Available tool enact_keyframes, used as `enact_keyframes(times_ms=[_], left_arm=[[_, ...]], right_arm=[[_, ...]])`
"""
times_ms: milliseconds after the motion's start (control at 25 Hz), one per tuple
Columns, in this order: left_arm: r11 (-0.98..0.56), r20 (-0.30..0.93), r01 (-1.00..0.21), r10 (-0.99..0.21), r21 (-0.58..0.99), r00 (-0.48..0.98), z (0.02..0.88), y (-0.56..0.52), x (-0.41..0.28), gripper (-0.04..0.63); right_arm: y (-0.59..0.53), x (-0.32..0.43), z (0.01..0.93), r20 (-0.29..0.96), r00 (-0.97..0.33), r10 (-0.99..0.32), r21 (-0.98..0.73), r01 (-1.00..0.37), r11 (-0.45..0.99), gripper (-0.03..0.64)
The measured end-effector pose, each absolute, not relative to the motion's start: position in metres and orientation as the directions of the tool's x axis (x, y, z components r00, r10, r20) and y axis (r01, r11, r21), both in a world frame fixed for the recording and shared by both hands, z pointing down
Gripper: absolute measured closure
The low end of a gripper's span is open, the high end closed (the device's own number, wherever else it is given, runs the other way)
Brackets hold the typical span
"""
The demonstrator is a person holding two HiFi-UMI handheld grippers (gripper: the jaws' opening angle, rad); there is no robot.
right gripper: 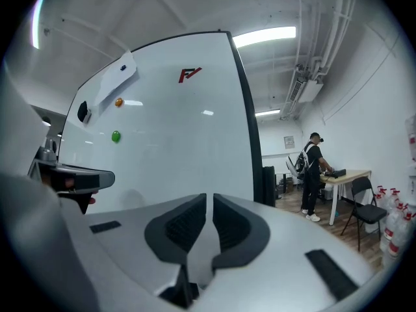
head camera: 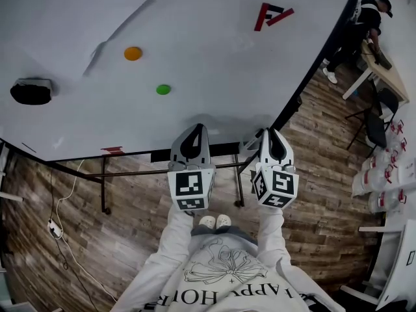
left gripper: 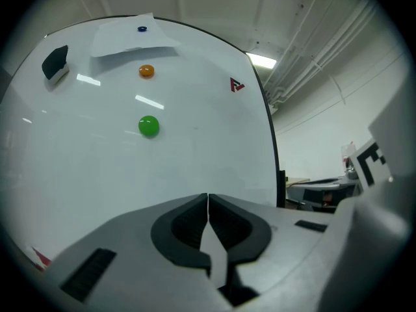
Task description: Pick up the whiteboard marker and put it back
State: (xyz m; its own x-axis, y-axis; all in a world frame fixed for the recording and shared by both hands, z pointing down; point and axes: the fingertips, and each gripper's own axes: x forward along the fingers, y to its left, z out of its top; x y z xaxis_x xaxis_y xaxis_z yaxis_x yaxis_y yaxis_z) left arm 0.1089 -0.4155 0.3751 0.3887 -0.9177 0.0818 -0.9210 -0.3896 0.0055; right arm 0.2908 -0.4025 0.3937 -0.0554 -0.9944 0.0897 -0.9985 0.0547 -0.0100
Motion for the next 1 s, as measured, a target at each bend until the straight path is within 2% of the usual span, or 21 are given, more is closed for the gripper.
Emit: enact_keyframes(times_ms=[1000], left_arm=[[-0.370,0.055,-0.929,-0.928,-0.009,0.369,0.363,-0.393,0.099,0.588]], right_arm=[[-0.380,0.288,0.384,0.075,-0.061,-0.995,-0.022,-0.998,0.060,0.591]])
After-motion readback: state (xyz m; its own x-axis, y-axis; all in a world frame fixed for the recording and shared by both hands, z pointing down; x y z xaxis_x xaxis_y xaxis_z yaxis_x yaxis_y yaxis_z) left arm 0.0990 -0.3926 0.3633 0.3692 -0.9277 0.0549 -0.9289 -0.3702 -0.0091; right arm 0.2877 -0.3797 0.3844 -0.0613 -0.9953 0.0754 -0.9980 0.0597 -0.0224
